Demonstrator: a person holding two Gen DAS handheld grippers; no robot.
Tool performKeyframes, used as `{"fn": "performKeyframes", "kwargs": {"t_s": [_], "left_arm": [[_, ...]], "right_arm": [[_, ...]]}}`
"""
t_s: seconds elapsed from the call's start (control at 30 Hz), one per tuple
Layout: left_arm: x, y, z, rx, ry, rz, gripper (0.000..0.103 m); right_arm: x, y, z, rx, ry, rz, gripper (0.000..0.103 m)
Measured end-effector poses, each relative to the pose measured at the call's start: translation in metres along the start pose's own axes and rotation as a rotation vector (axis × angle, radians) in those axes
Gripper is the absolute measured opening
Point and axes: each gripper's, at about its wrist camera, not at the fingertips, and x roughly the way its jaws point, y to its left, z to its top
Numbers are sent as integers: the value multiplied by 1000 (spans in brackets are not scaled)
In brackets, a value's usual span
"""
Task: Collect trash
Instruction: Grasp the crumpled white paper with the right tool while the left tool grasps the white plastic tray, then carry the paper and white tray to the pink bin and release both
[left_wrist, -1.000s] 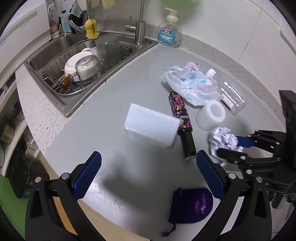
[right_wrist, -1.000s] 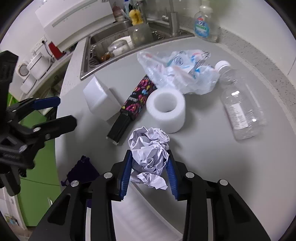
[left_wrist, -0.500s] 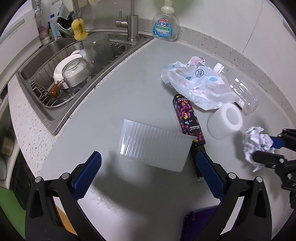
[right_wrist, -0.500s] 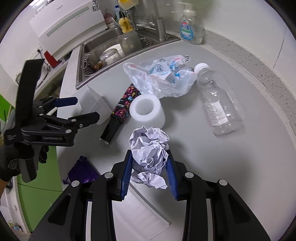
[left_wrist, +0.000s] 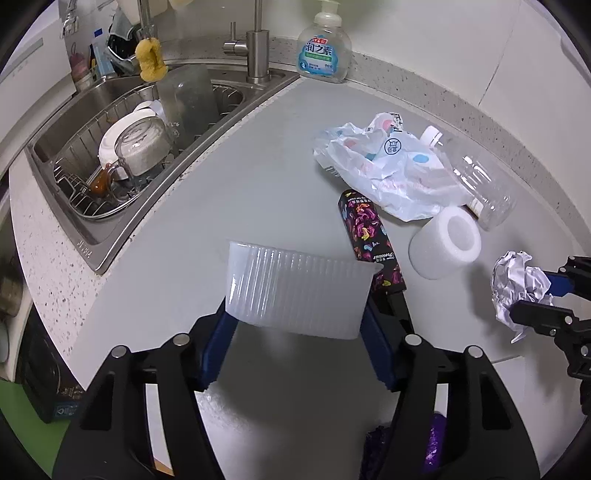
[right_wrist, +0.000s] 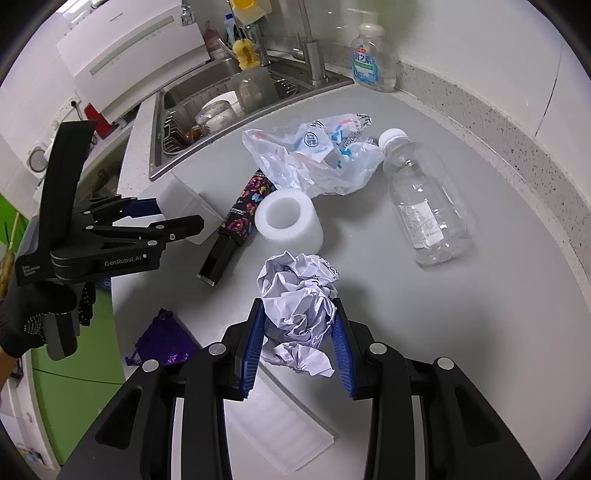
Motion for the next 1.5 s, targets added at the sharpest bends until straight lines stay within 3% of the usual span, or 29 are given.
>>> {"fn": "performKeyframes", "kwargs": {"t_s": [0.8, 1.1, 1.5], "left_arm": [[-26, 5, -8, -19, -37, -17, 60], [-58, 11, -27, -34, -69, -1, 60], [-127, 23, -75, -90, -129, 40, 60]], "right_arm": [[-5, 7, 2, -15, -19, 5, 34], [-17, 24, 5, -56, -42, 3, 34], [-35, 72, -1, -145, -77, 34, 34]]}}
